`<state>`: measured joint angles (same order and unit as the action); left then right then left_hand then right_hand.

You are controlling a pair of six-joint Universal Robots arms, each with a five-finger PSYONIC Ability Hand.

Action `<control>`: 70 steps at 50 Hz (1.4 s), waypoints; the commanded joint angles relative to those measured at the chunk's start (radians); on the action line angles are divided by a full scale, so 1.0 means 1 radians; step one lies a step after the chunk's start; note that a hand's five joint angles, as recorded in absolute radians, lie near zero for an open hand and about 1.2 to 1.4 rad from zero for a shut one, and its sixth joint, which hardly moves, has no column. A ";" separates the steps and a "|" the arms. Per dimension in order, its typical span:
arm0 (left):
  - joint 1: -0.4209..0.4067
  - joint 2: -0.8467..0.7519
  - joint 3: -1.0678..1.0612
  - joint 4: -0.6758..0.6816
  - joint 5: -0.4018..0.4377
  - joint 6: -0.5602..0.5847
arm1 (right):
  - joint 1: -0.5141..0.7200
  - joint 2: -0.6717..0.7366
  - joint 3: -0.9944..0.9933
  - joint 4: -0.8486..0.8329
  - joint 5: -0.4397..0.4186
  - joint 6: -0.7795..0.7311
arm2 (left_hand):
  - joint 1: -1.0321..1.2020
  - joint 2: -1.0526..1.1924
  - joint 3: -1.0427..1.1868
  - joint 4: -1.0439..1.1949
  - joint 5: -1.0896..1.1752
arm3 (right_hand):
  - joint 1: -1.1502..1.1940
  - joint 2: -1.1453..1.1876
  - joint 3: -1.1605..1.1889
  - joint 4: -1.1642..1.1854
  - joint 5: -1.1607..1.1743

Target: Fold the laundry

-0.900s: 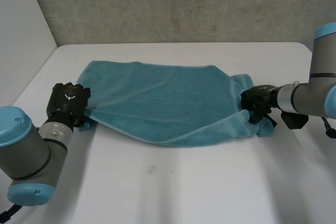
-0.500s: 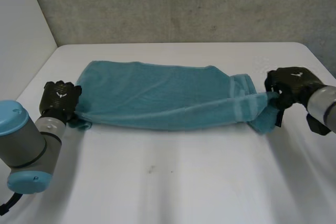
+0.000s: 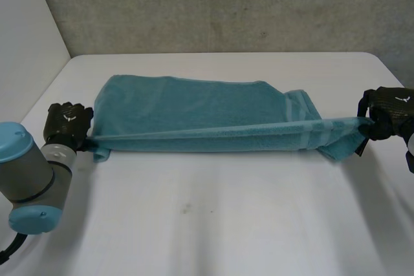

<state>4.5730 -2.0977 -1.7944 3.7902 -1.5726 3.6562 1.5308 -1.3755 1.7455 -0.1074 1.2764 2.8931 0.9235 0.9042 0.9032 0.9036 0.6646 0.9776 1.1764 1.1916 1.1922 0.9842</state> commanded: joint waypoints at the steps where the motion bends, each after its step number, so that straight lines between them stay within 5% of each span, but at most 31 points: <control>1: 0.020 0.036 -0.005 -0.001 0.013 -0.008 | 0.005 -0.037 0.019 -0.031 0.015 -0.006 | 0.473 0.492 0.493 0.493 0.557 | 0.419 0.220 0.205 0.204 0.238; 11: 0.020 0.303 -0.046 -0.066 0.025 0.002 | 0.005 -0.114 -0.044 0.043 0.021 -0.077 | 0.473 0.492 0.493 0.493 0.557 | 0.419 0.220 0.205 0.204 0.238; 21: 0.027 0.689 0.033 -0.524 0.192 0.021 | 0.011 -0.229 -0.253 0.435 0.023 -0.378 | 0.473 0.492 0.493 0.493 0.557 | 0.419 0.220 0.205 0.204 0.238; 27: 0.038 0.677 0.090 -0.716 0.221 0.091 | 0.015 -0.209 -0.279 0.604 0.027 -0.523 | 0.473 0.492 0.493 0.493 0.557 | 0.419 0.220 0.205 0.204 0.238; 33: 0.040 0.469 0.105 -0.785 0.207 0.252 | 0.063 -0.105 -0.265 0.611 0.072 -0.591 | 0.473 0.492 0.493 0.493 0.557 | 0.419 0.220 0.205 0.204 0.238; 40: 0.040 0.129 0.219 -0.755 0.108 0.326 | 0.192 0.160 -0.334 0.505 0.300 -0.603 | 0.473 0.492 0.493 0.493 0.557 | 0.419 0.220 0.205 0.204 0.238; 46: 0.027 0.028 0.345 -0.673 0.057 0.321 | 0.230 0.280 -0.512 0.332 0.376 -0.589 | 0.473 0.492 0.493 0.493 0.557 | 0.419 0.220 0.205 0.204 0.238; 54: -0.031 0.036 0.647 -0.380 0.054 0.314 | 0.264 0.285 -0.898 -0.004 0.411 -0.462 | 0.473 0.492 0.493 0.493 0.557 | 0.419 0.220 0.205 0.204 0.238; 56: -0.045 0.092 0.716 -0.191 0.051 0.285 | 0.265 0.270 -0.940 -0.087 0.414 -0.445 | 0.473 0.492 0.493 0.493 0.557 | 0.419 0.220 0.205 0.204 0.238; 61: -0.052 0.191 0.699 0.029 0.039 0.182 | 0.267 0.159 -0.904 -0.292 0.417 -0.427 | 0.473 0.492 0.493 0.493 0.557 | 0.419 0.220 0.205 0.204 0.238; 70: -0.034 0.278 0.424 0.016 0.028 0.050 | 0.275 0.046 -0.536 -0.330 0.364 -0.387 | 0.473 0.492 0.493 0.493 0.557 | 0.419 0.220 0.205 0.204 0.238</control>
<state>4.5294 -1.8563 -1.1750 3.8339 -1.5425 3.7696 1.8015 -1.2709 0.9687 -0.4454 1.6785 2.4779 1.1282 1.2002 1.1945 1.1961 0.9807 0.9790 1.1896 1.1919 1.1962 0.9898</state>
